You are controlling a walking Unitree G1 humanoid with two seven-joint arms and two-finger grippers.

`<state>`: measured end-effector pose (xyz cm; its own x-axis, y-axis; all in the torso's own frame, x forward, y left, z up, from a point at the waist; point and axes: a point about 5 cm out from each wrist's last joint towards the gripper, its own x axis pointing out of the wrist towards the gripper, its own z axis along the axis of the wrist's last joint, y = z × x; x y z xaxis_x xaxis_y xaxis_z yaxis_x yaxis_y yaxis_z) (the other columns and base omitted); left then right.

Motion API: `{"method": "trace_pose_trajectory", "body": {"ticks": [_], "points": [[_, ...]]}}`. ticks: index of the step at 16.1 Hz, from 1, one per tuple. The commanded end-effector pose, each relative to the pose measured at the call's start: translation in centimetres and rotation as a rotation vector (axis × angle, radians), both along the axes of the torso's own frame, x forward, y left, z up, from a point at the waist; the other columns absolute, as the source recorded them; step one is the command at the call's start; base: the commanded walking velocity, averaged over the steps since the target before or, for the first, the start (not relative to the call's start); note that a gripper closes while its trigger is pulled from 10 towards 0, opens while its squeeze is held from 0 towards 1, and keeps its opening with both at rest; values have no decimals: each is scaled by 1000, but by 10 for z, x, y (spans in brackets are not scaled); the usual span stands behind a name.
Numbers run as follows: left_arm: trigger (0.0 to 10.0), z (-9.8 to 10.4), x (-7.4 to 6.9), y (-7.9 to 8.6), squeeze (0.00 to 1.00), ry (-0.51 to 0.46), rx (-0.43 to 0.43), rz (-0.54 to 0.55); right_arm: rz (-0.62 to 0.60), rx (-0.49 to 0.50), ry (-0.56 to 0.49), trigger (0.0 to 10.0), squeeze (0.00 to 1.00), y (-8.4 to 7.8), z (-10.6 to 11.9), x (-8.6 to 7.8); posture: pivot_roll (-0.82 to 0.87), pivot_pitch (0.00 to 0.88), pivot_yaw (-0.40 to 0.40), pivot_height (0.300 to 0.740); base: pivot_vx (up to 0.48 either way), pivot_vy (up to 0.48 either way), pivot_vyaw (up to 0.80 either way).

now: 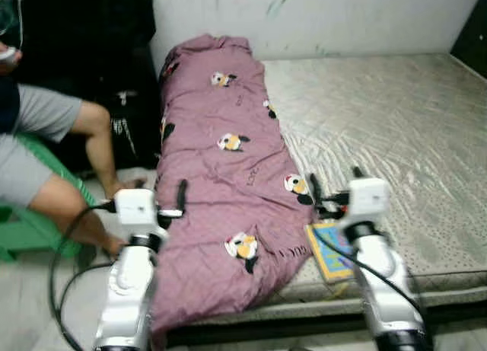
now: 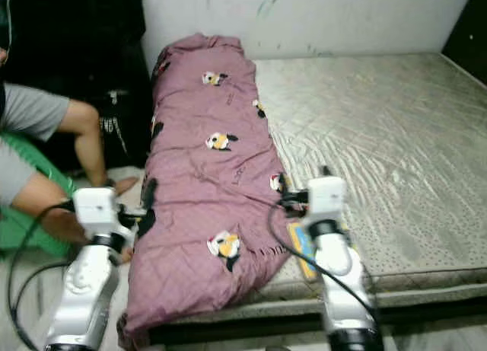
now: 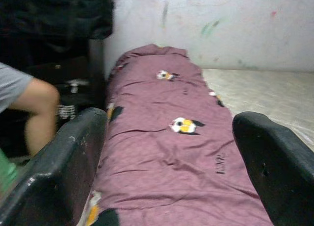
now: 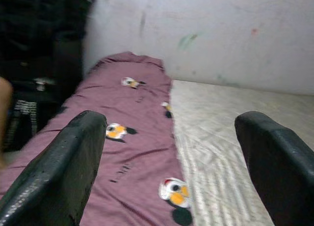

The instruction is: Clean up the room

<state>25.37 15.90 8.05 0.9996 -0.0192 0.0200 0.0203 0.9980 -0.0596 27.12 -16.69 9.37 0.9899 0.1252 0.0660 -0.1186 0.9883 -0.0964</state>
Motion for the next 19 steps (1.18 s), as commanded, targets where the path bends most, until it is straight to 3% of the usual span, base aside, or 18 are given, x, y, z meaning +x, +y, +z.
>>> {"method": "trace_pose_trajectory", "body": {"ticks": [1,19], "points": [[10000,1,0,0,0,-3,13,-4,-10,-2,-26,10000,0,-2,5,1,-31,0,5,740,0,-255,0],[10000,-1,0,-5,0,-1,13,-18,2,-31,-2,10000,0,-3,0,-1,-42,0,3,740,0,-295,0]]}}
